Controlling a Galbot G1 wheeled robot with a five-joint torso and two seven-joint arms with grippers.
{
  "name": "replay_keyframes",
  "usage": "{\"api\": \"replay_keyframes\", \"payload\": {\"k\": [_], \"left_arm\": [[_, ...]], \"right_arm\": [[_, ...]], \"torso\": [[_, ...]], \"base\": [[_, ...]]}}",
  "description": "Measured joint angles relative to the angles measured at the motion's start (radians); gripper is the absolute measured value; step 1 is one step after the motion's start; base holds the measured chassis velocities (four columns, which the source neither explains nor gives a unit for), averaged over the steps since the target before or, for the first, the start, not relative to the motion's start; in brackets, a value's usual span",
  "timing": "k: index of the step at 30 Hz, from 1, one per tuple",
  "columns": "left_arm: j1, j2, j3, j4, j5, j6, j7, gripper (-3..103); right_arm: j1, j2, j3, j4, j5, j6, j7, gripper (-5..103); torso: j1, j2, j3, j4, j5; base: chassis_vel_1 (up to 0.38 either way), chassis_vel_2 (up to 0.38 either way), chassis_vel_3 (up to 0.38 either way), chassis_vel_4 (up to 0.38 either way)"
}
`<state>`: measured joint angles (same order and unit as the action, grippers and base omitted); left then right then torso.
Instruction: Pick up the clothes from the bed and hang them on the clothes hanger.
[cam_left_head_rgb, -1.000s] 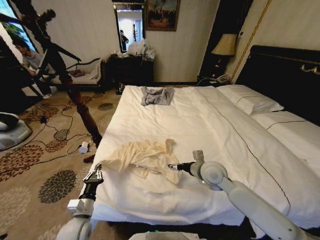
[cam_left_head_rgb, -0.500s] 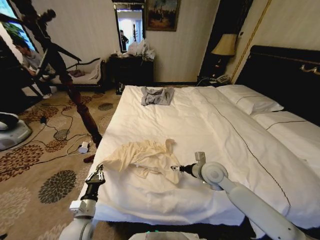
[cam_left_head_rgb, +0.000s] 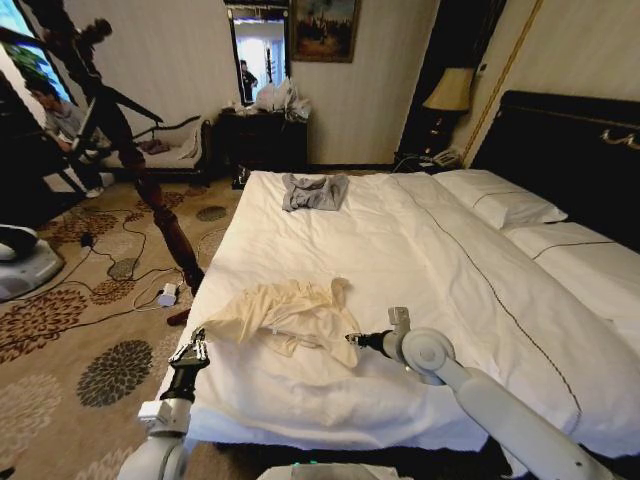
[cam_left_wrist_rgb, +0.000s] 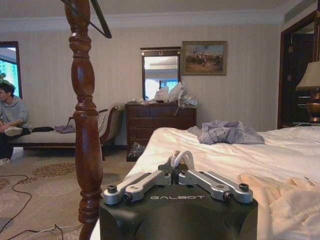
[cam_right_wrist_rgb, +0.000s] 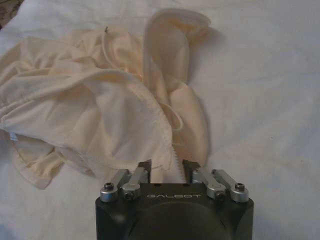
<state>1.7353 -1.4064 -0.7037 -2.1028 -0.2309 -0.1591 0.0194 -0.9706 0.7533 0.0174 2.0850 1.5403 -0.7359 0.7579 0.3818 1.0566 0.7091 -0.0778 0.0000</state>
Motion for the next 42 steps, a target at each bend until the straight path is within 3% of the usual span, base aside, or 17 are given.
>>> {"api": "replay_keyframes", "payload": {"k": [2, 5, 6, 10, 15, 17, 20, 23, 24, 26, 29, 30, 32, 34, 36, 39, 42], "left_arm": [[-0.011, 0.004, -0.003, 0.003, -0.006, 0.002, -0.001, 1], [-0.018, 0.010, -0.005, 0.003, -0.013, 0.005, -0.001, 1], [-0.027, 0.018, -0.009, 0.004, -0.021, 0.009, -0.002, 1], [-0.039, 0.027, -0.010, 0.006, -0.032, 0.014, -0.003, 1], [-0.059, 0.043, -0.010, 0.001, -0.060, 0.020, -0.005, 1], [-0.085, 0.076, -0.014, -0.020, -0.100, 0.037, -0.014, 1], [-0.108, 0.111, -0.023, -0.041, -0.136, 0.054, -0.022, 1], [-0.194, 0.234, -0.060, -0.113, -0.280, 0.125, -0.057, 1], [-0.194, 0.234, -0.060, -0.113, -0.280, 0.125, -0.057, 1], [-0.259, 0.310, -0.092, -0.145, -0.378, 0.172, -0.088, 1], [-0.404, 0.473, -0.167, -0.179, -0.584, 0.256, -0.168, 1], [-0.404, 0.473, -0.167, -0.179, -0.584, 0.256, -0.168, 1], [-0.457, 0.572, -0.232, -0.187, -0.686, 0.286, -0.203, 1], [-0.473, 0.708, -0.388, -0.203, -0.828, 0.310, -0.227, 1], [-0.475, 0.728, -0.417, -0.206, -0.852, 0.313, -0.230, 1], [-0.465, 0.834, -0.604, -0.232, -1.020, 0.329, -0.239, 1], [-0.449, 0.856, -0.675, -0.247, -1.079, 0.336, -0.244, 1]], "right_arm": [[-0.001, -0.006, 0.000, 0.012, -0.011, 0.000, -0.022, 27], [-0.001, -0.011, -0.002, 0.020, -0.014, 0.000, -0.032, 22], [-0.001, -0.016, -0.005, 0.028, -0.021, 0.000, -0.046, 12], [-0.001, -0.025, -0.007, 0.036, -0.041, 0.000, -0.080, 2], [0.004, -0.038, 0.005, 0.047, -0.115, 0.000, -0.158, 0], [0.022, -0.045, 0.037, 0.051, -0.216, 0.006, -0.229, 0], [0.038, -0.048, 0.076, 0.057, -0.253, 0.044, -0.271, 0], [0.096, -0.050, 0.194, 0.061, -0.291, 0.236, -0.424, 0], [0.096, -0.050, 0.194, 0.061, -0.291, 0.236, -0.424, 0], [0.161, -0.054, 0.254, 0.050, -0.283, 0.351, -0.496, 0], [0.312, -0.062, 0.352, 0.047, -0.169, 0.446, -0.501, 0], [0.312, -0.062, 0.352, 0.047, -0.169, 0.446, -0.501, 0], [0.377, -0.069, 0.372, 0.047, -0.130, 0.471, -0.494, 0], [0.482, -0.080, 0.374, 0.055, -0.079, 0.495, -0.481, 0], [0.499, -0.087, 0.376, 0.064, -0.068, 0.497, -0.477, 0], [0.526, -0.167, 0.443, 0.144, -0.040, 0.500, -0.445, 0], [0.507, -0.214, 0.494, 0.182, -0.028, 0.497, -0.431, 0]], "torso": [[0.000, 0.000, 0.000, 0.0001, 0.0000], [0.000, 0.000, 0.000, 0.0000, 0.0000], [0.000, 0.000, 0.000, 0.0001, 0.0000], [0.000, 0.000, 0.000, 0.0000, 0.0000], [0.000, 0.000, 0.000, 0.0000, -0.0001], [0.000, 0.000, 0.000, 0.0002, -0.0001], [0.000, 0.000, 0.000, 0.0001, -0.0002], [0.000, 0.000, 0.000, -0.0003, 0.0001], [0.000, 0.000, 0.000, -0.0003, 0.0001], [0.000, 0.000, 0.000, 0.0000, -0.0001], [0.000, 0.000, 0.000, -0.0002, -0.0007], [0.000, 0.000, 0.000, -0.0002, -0.0007], [0.000, 0.000, 0.000, -0.0008, -0.0003], [0.000, 0.000, 0.000, 0.0004, 0.0004], [0.000, 0.000, 0.000, 0.0009, 0.0005], [0.000, 0.000, 0.000, 0.0006, -0.0003], [0.000, 0.000, 0.000, -0.0003, 0.0001]], "base": [[0.000, 0.000, 0.000, 0.000], [0.000, 0.000, 0.000, 0.000], [0.000, 0.000, 0.000, 0.000], [0.000, 0.000, 0.000, 0.000], [0.000, 0.000, 0.000, 0.000], [0.000, 0.000, 0.000, 0.000], [0.000, 0.000, 0.000, 0.000], [0.000, 0.000, 0.000, 0.000], [0.000, 0.000, 0.000, 0.000], [0.000, 0.000, 0.000, 0.000], [0.000, 0.000, 0.000, 0.000], [0.000, 0.000, 0.000, 0.000], [0.000, 0.000, 0.000, 0.000], [0.000, 0.000, 0.000, 0.000], [0.000, 0.000, 0.000, 0.000], [0.000, 0.000, 0.000, 0.000], [0.000, 0.000, 0.000, 0.000]]}}
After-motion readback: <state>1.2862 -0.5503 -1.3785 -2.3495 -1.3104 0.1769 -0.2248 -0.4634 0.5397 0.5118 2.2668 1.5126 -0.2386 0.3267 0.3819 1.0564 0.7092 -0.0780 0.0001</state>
